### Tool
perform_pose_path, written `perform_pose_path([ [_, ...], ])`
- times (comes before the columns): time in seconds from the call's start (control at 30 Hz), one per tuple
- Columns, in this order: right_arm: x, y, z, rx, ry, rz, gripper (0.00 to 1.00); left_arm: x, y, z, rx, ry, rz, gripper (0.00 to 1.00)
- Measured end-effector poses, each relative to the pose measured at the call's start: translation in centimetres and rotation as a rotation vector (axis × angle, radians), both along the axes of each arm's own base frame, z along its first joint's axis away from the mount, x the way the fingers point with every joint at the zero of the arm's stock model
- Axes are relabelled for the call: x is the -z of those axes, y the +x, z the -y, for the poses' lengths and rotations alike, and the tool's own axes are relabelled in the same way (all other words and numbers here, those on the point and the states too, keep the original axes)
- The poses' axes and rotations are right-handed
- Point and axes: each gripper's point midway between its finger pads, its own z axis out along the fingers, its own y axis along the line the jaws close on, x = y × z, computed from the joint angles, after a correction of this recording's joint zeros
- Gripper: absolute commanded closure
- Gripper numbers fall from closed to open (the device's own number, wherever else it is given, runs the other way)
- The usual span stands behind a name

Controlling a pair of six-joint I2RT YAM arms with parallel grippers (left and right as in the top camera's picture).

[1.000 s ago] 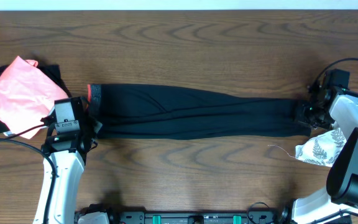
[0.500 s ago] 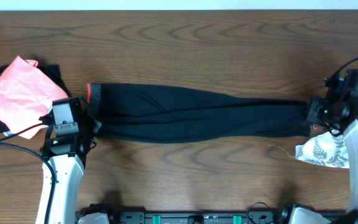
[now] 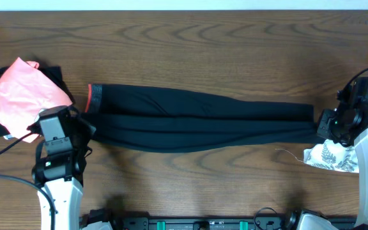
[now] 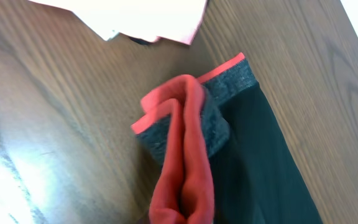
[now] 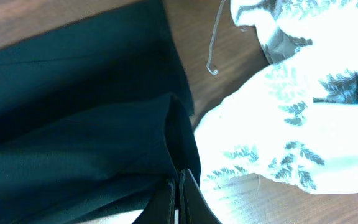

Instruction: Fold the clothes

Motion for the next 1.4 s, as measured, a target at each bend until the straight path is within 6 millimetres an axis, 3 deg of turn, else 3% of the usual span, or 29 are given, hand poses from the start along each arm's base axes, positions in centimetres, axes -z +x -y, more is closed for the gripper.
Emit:
perform_pose_path([
  [0.4, 0.6, -2.3, -0.5, 0.045, 0.026, -0.09, 0.99, 0.3, -0.8, -0.7, -0.031, -0.008, -0.02, 0.94],
  [0.63, 0.6, -2.4, -0.4, 0.058, 0.029, -0.093, 0.99, 0.3, -0.9, -0.6, -0.031, -0.009, -0.024, 0.94],
  [1.0, -0.2, -3.7, 2.8, 0.24, 0.034, -0.049, 0.99, 0.8, -1.6, -0.5, -0.032, -0.019, -0.058, 0.94],
  [1.4, -0.7, -2.8, 3.2, 0.252, 0.037, 0.009, 0.99, -0.7, -0.5, -0.7, -0.03, 0.0, 0.025, 0.94],
])
